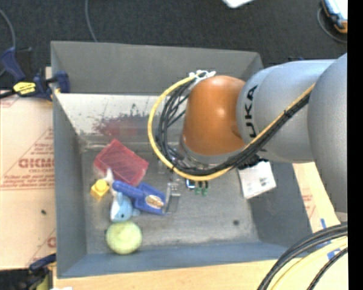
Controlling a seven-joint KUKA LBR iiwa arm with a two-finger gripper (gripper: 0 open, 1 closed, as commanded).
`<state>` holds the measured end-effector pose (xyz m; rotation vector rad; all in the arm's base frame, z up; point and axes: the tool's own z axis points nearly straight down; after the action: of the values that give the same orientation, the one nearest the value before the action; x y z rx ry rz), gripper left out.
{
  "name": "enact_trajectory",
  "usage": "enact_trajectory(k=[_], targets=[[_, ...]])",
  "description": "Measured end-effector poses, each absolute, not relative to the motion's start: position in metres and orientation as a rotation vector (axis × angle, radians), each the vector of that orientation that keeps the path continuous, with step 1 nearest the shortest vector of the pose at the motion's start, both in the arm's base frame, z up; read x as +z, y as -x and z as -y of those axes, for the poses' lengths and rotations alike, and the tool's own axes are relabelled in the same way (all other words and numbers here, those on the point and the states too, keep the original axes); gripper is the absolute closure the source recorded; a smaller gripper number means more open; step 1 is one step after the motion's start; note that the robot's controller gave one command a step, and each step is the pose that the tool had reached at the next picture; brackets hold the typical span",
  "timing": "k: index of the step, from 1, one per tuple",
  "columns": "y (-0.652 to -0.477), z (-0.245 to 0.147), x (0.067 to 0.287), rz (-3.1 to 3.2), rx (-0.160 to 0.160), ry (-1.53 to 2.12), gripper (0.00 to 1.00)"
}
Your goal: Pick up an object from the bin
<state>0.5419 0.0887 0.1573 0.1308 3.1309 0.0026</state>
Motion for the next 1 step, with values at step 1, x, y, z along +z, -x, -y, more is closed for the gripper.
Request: enact_trajectory(k=[1], targets=[[-0.5207,-0.1223,0.0999,-3.140,0.002,-0.148,0.00]])
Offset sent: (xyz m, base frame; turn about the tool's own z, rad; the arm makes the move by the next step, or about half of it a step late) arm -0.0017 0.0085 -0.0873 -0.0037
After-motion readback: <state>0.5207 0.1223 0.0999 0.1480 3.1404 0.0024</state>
